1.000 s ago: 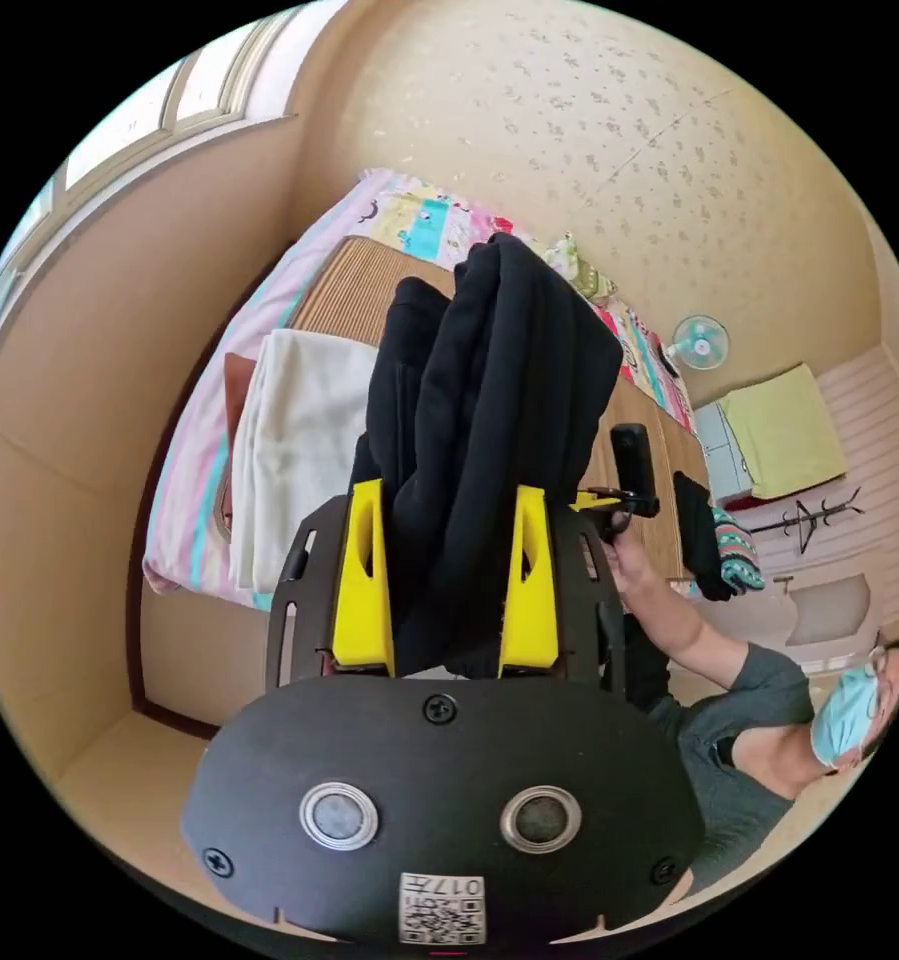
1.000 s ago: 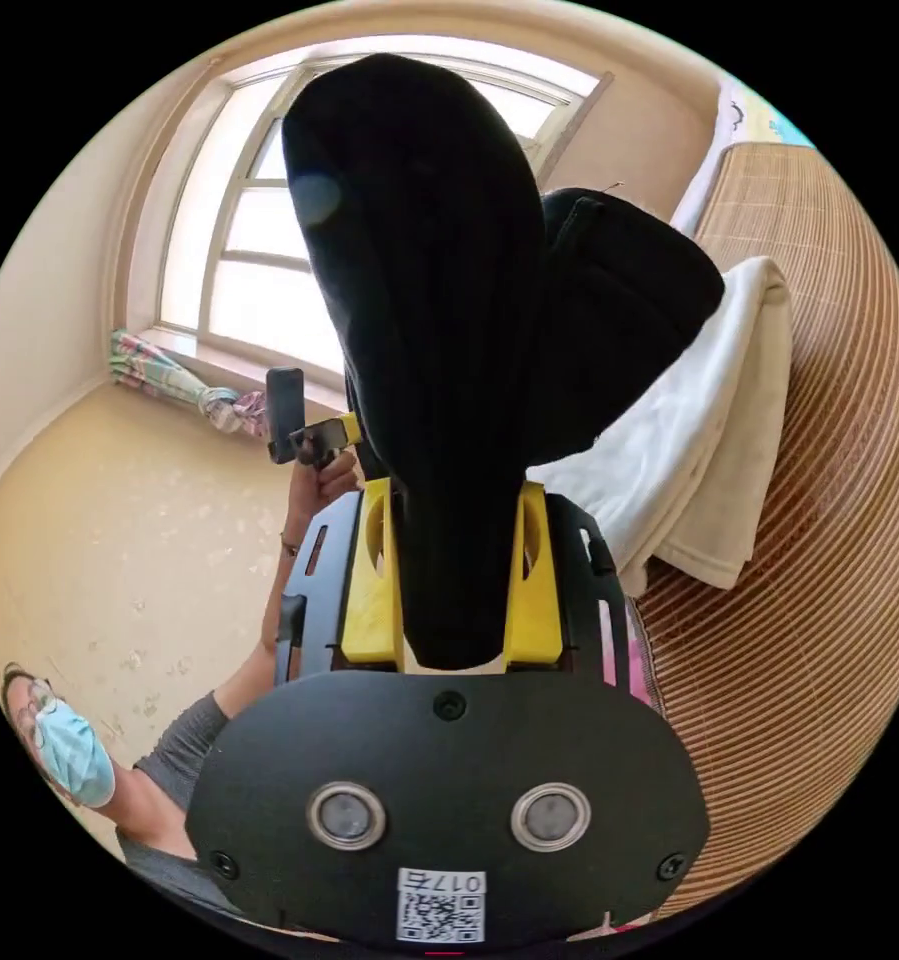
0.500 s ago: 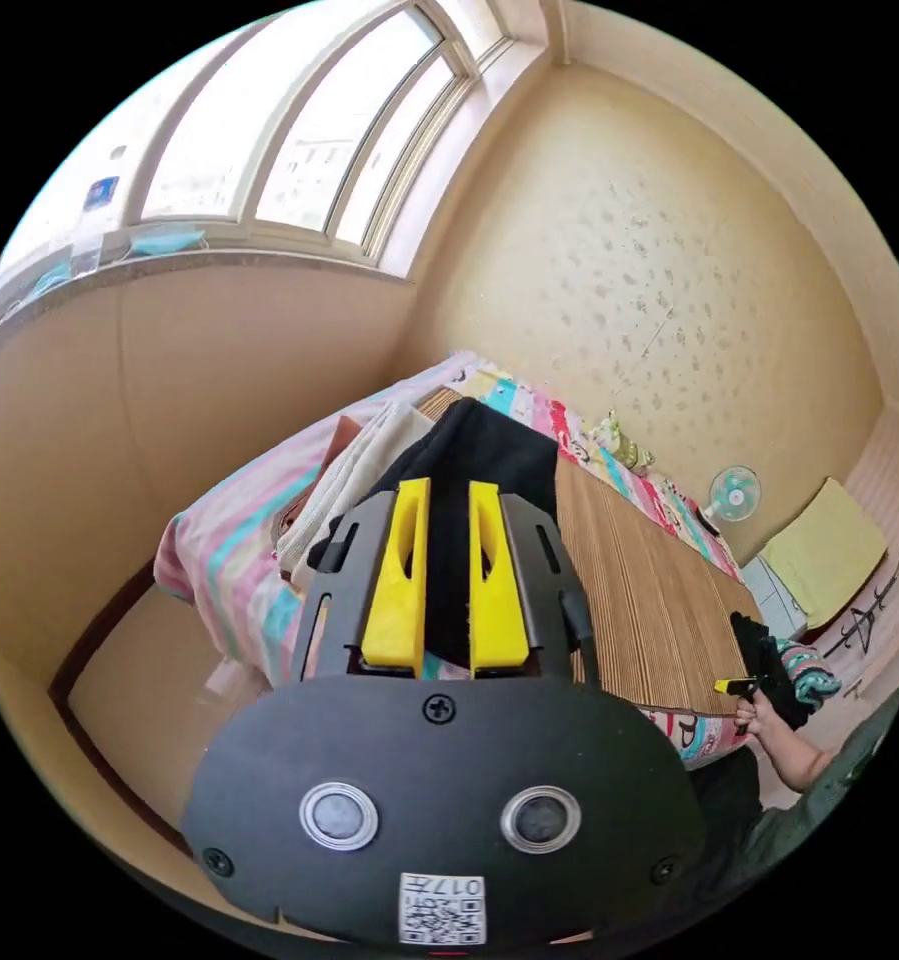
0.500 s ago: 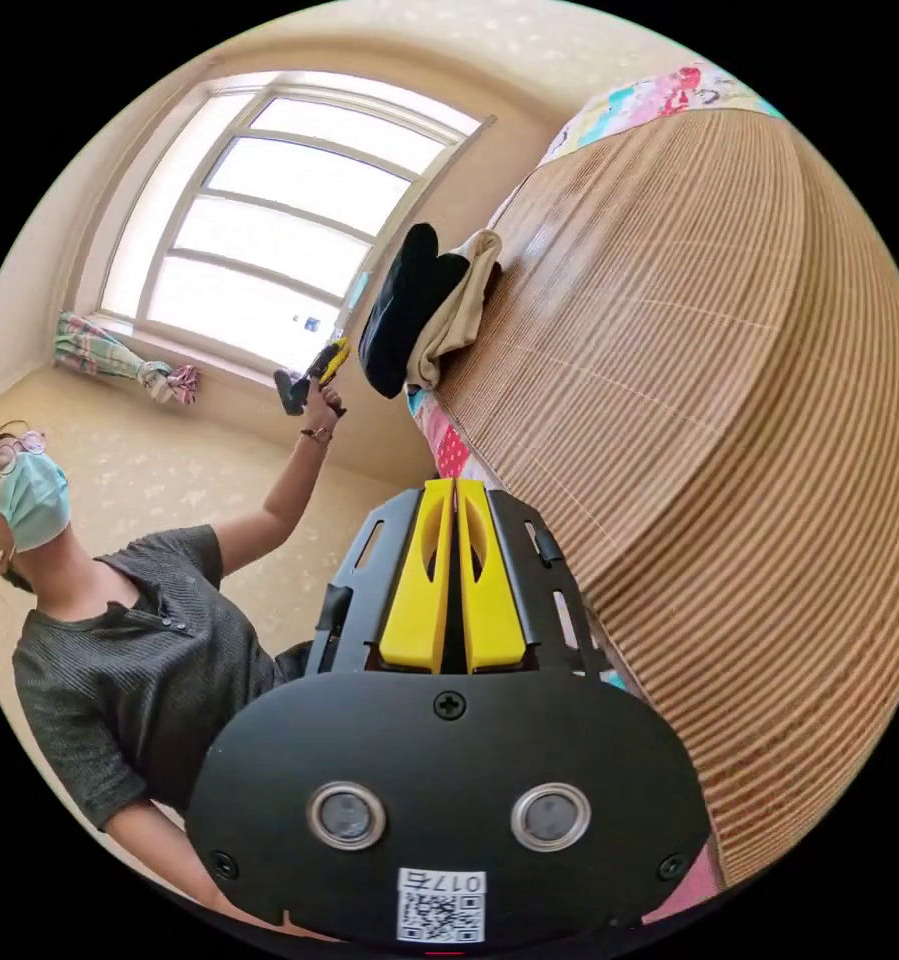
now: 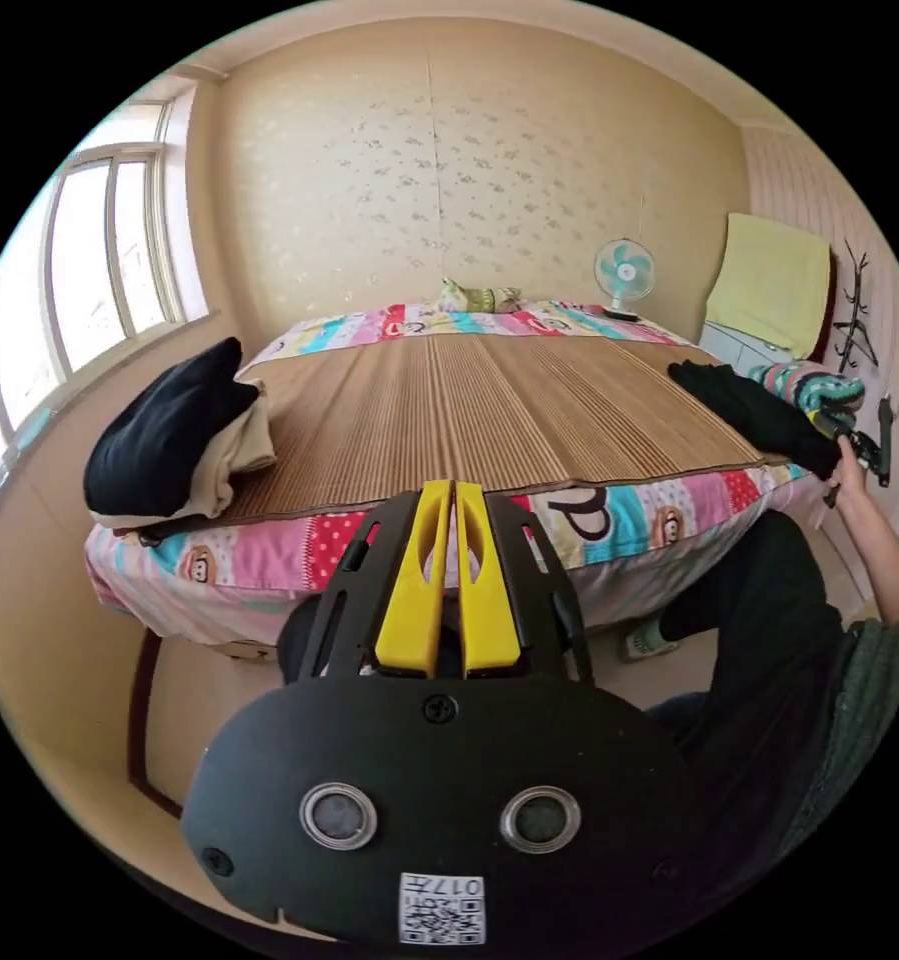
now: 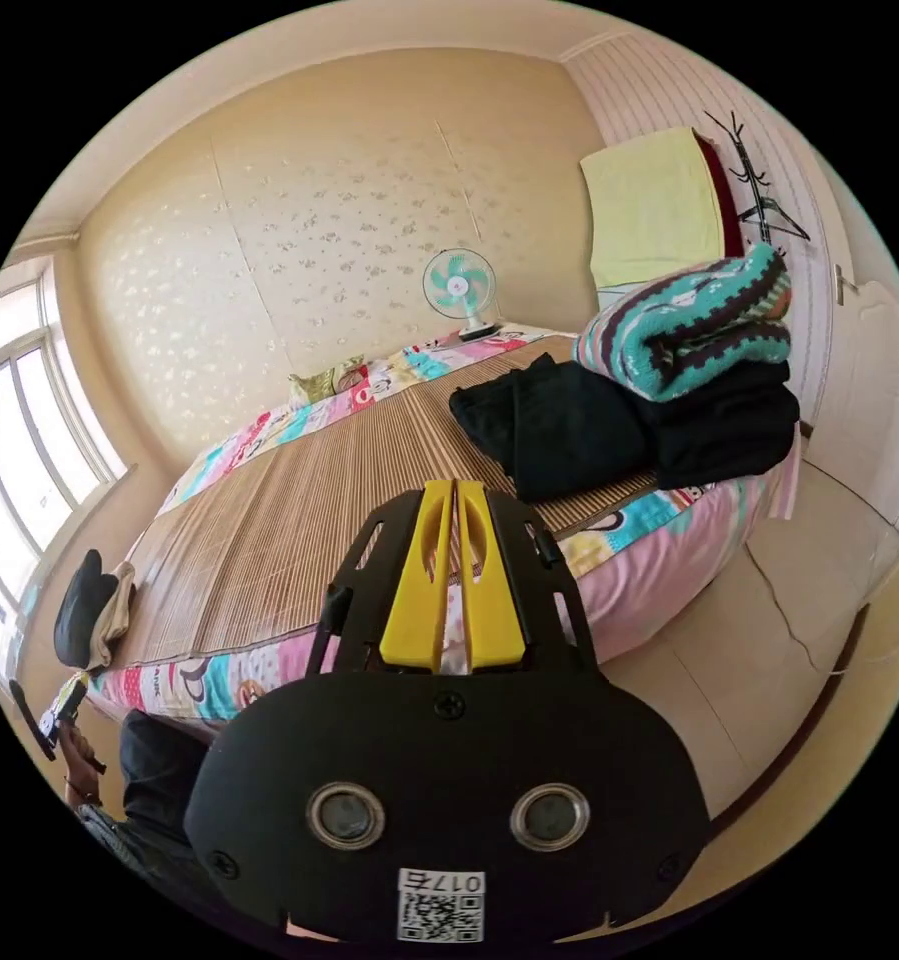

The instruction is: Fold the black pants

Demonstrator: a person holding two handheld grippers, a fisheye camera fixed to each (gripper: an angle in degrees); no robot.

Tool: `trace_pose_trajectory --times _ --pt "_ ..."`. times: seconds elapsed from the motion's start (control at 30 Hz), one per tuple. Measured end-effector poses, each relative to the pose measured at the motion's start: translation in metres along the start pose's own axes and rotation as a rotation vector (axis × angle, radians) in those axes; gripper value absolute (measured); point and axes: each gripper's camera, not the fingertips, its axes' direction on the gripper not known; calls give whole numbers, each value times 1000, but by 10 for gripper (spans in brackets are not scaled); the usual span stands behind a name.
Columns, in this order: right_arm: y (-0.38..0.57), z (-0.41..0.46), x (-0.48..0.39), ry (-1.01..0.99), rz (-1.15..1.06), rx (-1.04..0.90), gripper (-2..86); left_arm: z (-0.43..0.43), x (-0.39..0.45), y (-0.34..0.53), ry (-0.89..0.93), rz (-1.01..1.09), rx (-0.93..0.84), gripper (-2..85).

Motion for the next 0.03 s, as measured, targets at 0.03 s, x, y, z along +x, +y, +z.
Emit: trace_pose_trajectory --times 0.03 --pt "-10 0 7 36 7 -12 13 13 -7 -5 231 -82 -31 -7"
